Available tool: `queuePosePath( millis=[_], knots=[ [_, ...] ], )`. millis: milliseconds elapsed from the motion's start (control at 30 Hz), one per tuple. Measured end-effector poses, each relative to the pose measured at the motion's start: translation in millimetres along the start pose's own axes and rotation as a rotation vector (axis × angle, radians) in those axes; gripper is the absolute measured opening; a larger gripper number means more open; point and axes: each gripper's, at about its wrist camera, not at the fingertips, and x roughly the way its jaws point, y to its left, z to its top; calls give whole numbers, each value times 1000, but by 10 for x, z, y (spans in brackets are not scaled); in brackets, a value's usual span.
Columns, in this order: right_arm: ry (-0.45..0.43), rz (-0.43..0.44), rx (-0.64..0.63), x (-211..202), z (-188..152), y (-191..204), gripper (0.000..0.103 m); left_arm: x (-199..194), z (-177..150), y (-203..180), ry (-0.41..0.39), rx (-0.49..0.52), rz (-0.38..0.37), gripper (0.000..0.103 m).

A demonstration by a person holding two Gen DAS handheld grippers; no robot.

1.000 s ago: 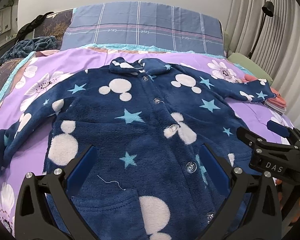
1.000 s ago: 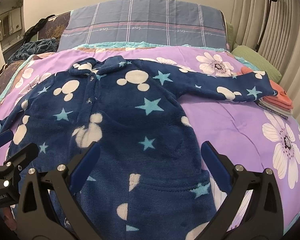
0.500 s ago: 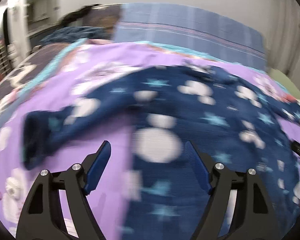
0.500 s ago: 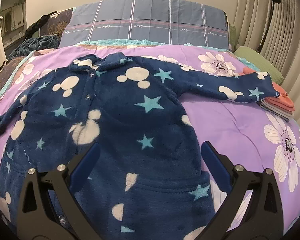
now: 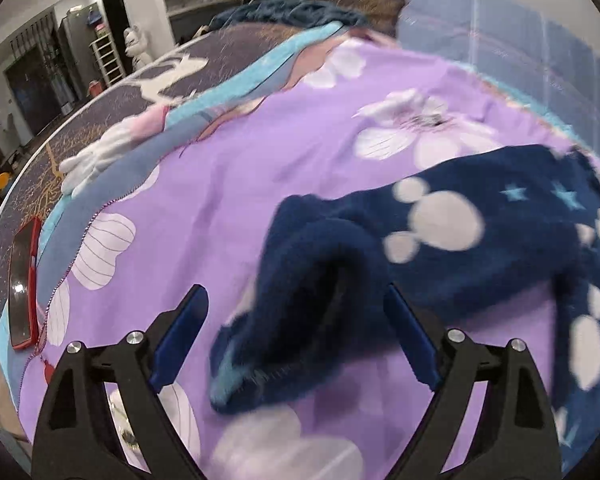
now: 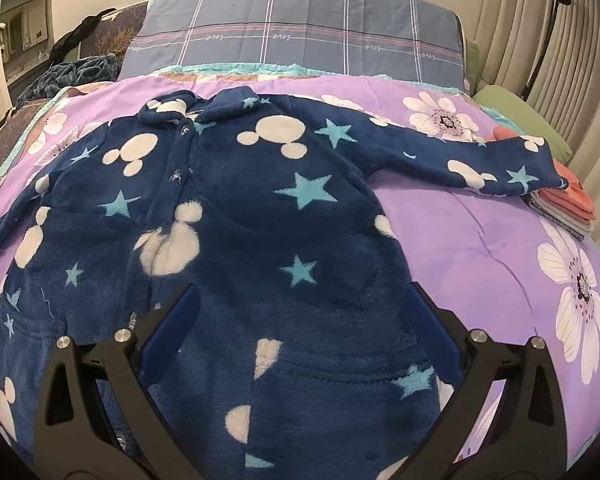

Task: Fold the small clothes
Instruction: 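Grasp a sleeve cuff with the left gripper and fold it across the body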

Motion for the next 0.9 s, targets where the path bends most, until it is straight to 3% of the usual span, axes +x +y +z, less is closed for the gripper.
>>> queuePosePath(
  millis=[33,67,100,200,333,433,567,667,733,767,800,900],
  knots=[
    [0,-3,0,-1,-3,-8,101,50,25,30,13,-11,8,62],
    [-1,-9,1,-1,-5,-26,101,98,77,94,34,-32,-16,33],
    [-2,-13,3,-1,-5,-45,101,100,116,128,45,-55,-50,11],
    [-5,-29,15,20,4,-107,101,-138,268,86,33,-104,-181,10],
    [12,-23,44,111,46,-140,101,-753,539,-516,-56,31,-398,10],
    [5,10,45,102,62,-119,101,-1269,727,-1213,-113,154,-580,11],
    [-15,13,0,72,38,-106,101,-1660,803,-2066,-127,268,-738,11],
    [-11,3,12,83,9,-201,101,-1870,739,-2683,-144,361,-803,11],
    [1,3,32,113,-8,-299,101,-1912,678,-3008,-126,397,-877,20],
    [6,-2,40,125,-13,-333,101,-1922,624,-3168,-108,397,-930,40],
    [10,-9,49,134,-18,-374,101,-1902,597,-3226,-101,387,-937,66],
    [2,-10,68,125,-37,-481,101,-1930,458,-3207,-131,399,-933,78]
  ],
)
